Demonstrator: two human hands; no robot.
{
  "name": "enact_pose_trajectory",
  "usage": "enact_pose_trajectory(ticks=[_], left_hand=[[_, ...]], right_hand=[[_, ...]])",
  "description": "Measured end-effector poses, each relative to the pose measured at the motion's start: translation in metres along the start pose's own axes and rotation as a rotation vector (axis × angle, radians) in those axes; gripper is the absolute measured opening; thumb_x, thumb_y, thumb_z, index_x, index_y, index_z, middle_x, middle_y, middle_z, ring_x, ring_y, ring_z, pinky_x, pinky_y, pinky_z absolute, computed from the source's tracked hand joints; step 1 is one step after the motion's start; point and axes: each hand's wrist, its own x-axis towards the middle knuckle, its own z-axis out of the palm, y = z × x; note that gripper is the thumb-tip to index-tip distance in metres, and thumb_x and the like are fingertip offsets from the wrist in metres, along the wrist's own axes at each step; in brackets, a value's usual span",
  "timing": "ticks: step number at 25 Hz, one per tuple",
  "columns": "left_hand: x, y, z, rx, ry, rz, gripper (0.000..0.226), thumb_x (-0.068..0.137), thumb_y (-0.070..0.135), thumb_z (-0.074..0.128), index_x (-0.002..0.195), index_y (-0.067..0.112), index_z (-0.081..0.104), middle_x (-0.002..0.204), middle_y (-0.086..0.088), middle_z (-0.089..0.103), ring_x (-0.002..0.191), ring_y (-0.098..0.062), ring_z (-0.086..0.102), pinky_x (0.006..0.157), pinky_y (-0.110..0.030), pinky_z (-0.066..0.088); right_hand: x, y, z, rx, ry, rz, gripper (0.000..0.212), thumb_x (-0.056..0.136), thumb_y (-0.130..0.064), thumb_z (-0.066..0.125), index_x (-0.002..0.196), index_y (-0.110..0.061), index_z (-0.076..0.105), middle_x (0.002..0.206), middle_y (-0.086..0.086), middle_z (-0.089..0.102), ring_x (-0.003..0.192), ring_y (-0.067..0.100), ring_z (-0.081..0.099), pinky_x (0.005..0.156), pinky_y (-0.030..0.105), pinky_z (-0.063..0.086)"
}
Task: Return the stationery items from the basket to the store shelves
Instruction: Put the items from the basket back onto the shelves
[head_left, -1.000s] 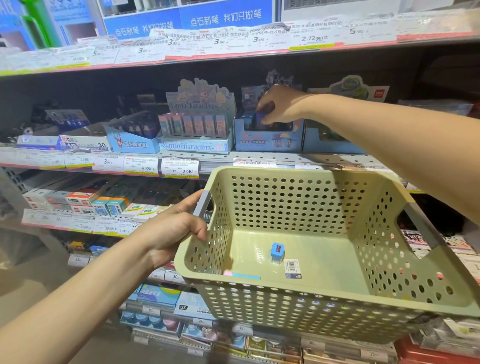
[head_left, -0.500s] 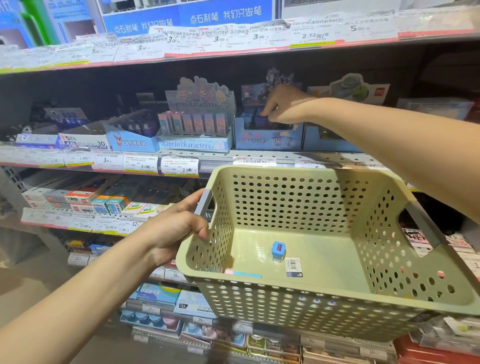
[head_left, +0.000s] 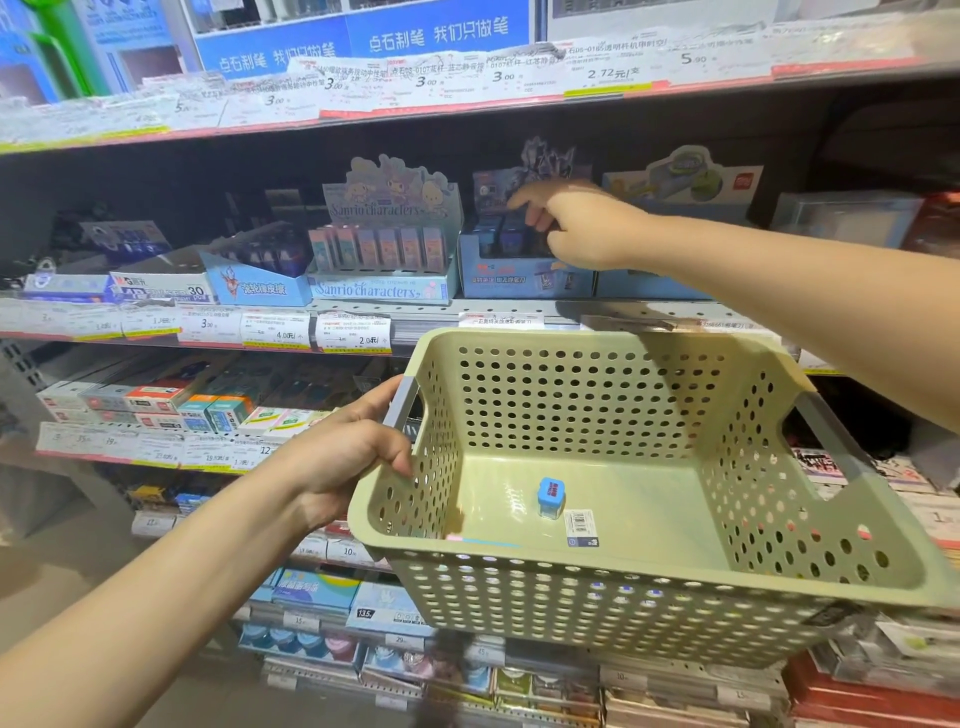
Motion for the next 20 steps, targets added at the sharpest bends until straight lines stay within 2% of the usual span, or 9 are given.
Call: enact_pose_trajectory(ticks=[3,5,6,8,10,13,16,20], left_hand=[[0.001,-0.001,0.000,0.006,0.008,0.004,0.079,0.067,-0.024,0.031,0.115,0.031,0.060,0.076,-0.012,0.062,0.050,-0.022,0.060,0.049,-0.033,0.053],[0.001,-0.002,-0.001,0.009,0.008,0.001,0.080,0.069,-0.025,0.027,0.116,0.030,0.060,0.074,-0.012,0.062,0.050,-0.022,0.060,0.048,-0.032,0.053],[0.001,-0.002,0.000,0.010,0.008,-0.001,0.079,0.069,-0.025,0.027,0.116,0.030,0.060,0.072,-0.012,0.063,0.050,-0.023,0.060,0.048,-0.033,0.053],[0.000,-0.003,0.000,0.009,0.013,-0.003,0.079,0.069,-0.024,0.027,0.115,0.030,0.060,0.065,-0.010,0.063,0.048,-0.023,0.059,0.048,-0.032,0.053],[-0.002,-0.003,0.002,0.013,0.012,0.001,0.078,0.070,-0.024,0.026,0.113,0.031,0.060,0.059,-0.009,0.062,0.046,-0.022,0.058,0.046,-0.031,0.052],[-0.005,-0.002,0.004,0.017,0.011,0.009,0.077,0.070,-0.025,0.026,0.109,0.031,0.061,0.058,-0.009,0.062,0.045,-0.021,0.058,0.045,-0.031,0.051],[-0.007,-0.003,0.004,0.012,0.009,0.012,0.077,0.069,-0.025,0.026,0.107,0.031,0.062,0.070,-0.013,0.063,0.048,-0.023,0.060,0.050,-0.034,0.052],[-0.009,-0.004,0.004,0.008,0.022,0.005,0.079,0.068,-0.025,0.027,0.109,0.032,0.063,0.081,-0.017,0.063,0.055,-0.027,0.061,0.055,-0.038,0.053]], right_hand=[[-0.029,-0.017,-0.002,0.031,0.063,-0.145,0.038,0.084,0.001,0.044,0.114,-0.011,0.062,0.105,0.001,0.061,0.092,0.014,0.055,0.080,0.025,0.044],[-0.051,-0.027,0.002,0.050,-0.029,-0.193,0.028,0.083,-0.002,0.048,0.097,-0.011,0.069,0.088,-0.007,0.063,0.077,0.003,0.057,0.071,0.018,0.046],[-0.062,-0.030,0.007,0.055,-0.104,-0.209,0.024,0.082,-0.004,0.049,0.090,-0.011,0.071,0.078,-0.011,0.063,0.068,-0.002,0.057,0.066,0.010,0.045],[-0.077,-0.035,0.022,0.031,-0.278,-0.244,0.019,0.082,-0.006,0.053,0.083,-0.010,0.071,0.067,-0.015,0.059,0.056,-0.008,0.054,0.056,0.002,0.039],[-0.085,-0.037,0.040,-0.034,-0.462,-0.275,0.016,0.082,-0.008,0.056,0.089,-0.011,0.070,0.076,-0.009,0.064,0.061,-0.004,0.054,0.054,0.003,0.039],[-0.090,-0.036,0.068,-0.199,-0.666,-0.366,0.030,0.080,-0.015,0.064,0.110,-0.016,0.063,0.105,-0.003,0.061,0.089,0.015,0.061,0.064,0.020,0.038],[-0.095,-0.035,0.090,-0.370,-0.747,-0.439,0.047,0.078,-0.019,0.069,0.123,-0.020,0.055,0.124,0.000,0.053,0.106,0.021,0.057,0.070,0.023,0.037],[-0.102,-0.036,0.106,-0.467,-0.773,-0.501,0.044,0.079,-0.016,0.066,0.121,-0.021,0.056,0.121,0.001,0.054,0.105,0.023,0.057,0.067,0.027,0.039]])
